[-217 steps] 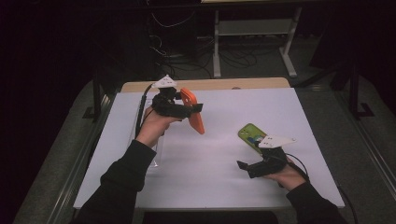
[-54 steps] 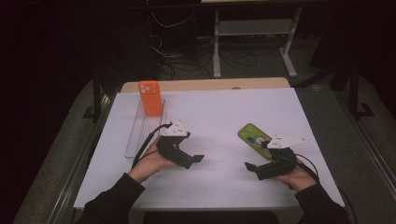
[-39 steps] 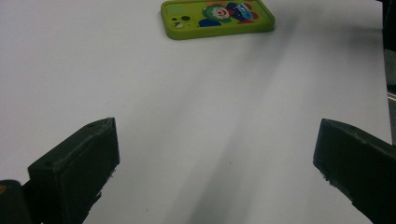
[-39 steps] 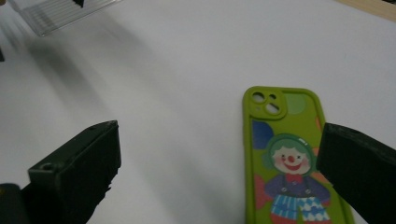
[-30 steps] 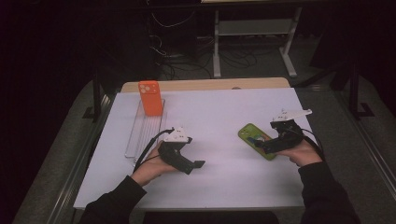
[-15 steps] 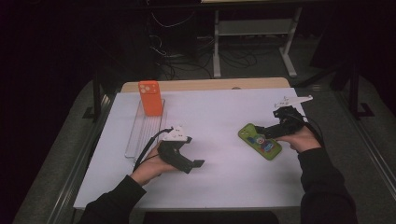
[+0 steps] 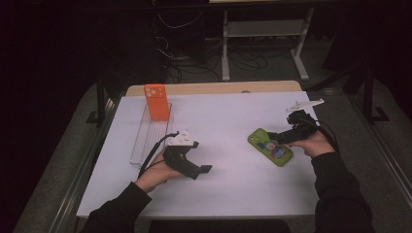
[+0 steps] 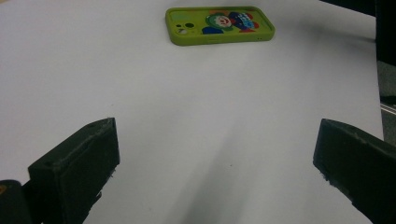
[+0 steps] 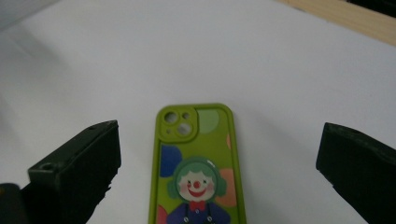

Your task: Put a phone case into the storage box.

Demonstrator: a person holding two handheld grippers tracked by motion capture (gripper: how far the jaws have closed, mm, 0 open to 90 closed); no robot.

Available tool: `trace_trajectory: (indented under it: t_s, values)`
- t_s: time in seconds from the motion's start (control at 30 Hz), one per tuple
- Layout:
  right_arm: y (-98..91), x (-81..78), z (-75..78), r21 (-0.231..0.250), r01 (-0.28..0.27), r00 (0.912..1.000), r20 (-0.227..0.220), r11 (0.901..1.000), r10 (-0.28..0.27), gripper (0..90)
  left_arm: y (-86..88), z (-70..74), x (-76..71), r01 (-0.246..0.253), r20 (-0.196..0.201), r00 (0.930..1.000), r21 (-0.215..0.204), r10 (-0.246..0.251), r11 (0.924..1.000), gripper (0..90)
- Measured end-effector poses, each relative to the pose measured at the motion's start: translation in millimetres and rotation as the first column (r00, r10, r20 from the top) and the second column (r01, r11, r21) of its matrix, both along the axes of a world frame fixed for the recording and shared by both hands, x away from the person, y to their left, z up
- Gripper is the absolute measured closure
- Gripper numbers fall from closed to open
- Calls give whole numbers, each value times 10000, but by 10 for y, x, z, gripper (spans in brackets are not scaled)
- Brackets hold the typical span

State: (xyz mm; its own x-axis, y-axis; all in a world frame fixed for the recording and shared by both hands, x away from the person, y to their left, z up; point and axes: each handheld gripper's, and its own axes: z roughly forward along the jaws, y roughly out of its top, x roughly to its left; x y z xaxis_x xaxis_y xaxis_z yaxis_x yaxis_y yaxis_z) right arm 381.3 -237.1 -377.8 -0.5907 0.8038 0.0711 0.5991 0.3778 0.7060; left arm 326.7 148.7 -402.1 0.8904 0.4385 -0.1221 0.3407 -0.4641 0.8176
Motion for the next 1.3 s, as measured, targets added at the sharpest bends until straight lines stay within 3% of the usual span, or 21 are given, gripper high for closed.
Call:
trace_trajectory:
  t_s: [0.3, 0.73, 1.2, 1.3]
  values:
    - [41, -2, -150, -612, -235, 9976, -669, 9978, 194, 0, 1, -1, 0, -53, -48, 10000, -3, 53, 10000, 0]
    - [187, 3, -371, -1894, -773, 9867, -1554, 9788, 478, 0, 0, -13, 9, -88, -20, 10000, 113, 89, 9999, 0]
    - [224, 12, -512, -2259, -1174, 9726, -2231, 9671, 659, 27, 10, -11, 17, -4, 27, 10000, 284, 3, 9996, 0]
    - [216, 6, -552, -2195, -1146, 9675, -2459, 9689, 587, 48, 9, -12, 19, 48, 53, 10000, 314, -49, 9995, 0]
